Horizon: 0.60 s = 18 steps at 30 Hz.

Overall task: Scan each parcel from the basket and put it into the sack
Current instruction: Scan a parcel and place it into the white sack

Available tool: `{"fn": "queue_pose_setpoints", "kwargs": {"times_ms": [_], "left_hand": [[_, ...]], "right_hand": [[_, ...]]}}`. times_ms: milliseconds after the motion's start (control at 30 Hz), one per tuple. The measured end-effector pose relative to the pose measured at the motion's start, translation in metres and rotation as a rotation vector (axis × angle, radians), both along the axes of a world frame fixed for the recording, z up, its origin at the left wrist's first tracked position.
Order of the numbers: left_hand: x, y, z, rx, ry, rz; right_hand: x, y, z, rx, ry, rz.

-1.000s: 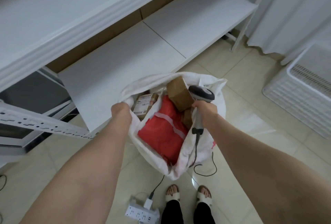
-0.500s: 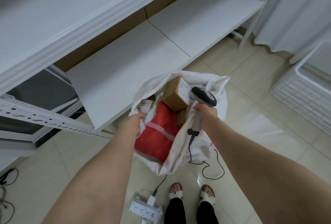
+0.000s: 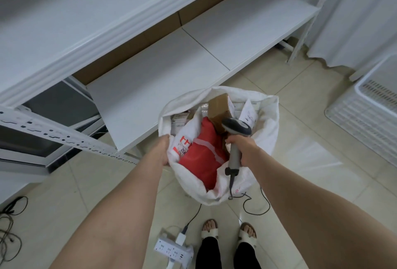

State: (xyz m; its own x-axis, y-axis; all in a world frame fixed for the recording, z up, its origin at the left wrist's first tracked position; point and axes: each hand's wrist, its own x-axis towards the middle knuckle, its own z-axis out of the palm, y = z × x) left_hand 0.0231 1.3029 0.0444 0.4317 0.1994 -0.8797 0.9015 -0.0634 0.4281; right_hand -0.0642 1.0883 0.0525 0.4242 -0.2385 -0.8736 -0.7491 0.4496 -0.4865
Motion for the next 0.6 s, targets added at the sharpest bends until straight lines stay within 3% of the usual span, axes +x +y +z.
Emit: {"fn": "queue_pose_setpoints", "kwargs": {"times_ms": [100, 200, 333, 467, 600], "left_hand": [[0.007, 0.001, 0.009, 0.079, -0.153, 0.147], [0.009, -0.001, 0.017, 0.032, -0.112, 0.137], [-0.002, -0.003, 0.044, -0.111, 0.102, -0.220], [0.003, -0.014, 0.093, -0.096, 0.139, -0.466], [0.030, -0.022, 0.132, -0.028, -0.138, -0.187]], "right_hand": [[-0.007, 0.004, -0.006, 0.022, 0.004, 0.031], [-0.008, 0.003, -0.006, -0.088, -0.026, 0.046], [-0.002, -0.005, 0.013, -0.125, -0.096, -0.010], [-0.002, -0.014, 0.032, -0.110, -0.142, -0.060], [-0.007, -0.020, 0.059, -0.063, -0.173, -0.099]]}}
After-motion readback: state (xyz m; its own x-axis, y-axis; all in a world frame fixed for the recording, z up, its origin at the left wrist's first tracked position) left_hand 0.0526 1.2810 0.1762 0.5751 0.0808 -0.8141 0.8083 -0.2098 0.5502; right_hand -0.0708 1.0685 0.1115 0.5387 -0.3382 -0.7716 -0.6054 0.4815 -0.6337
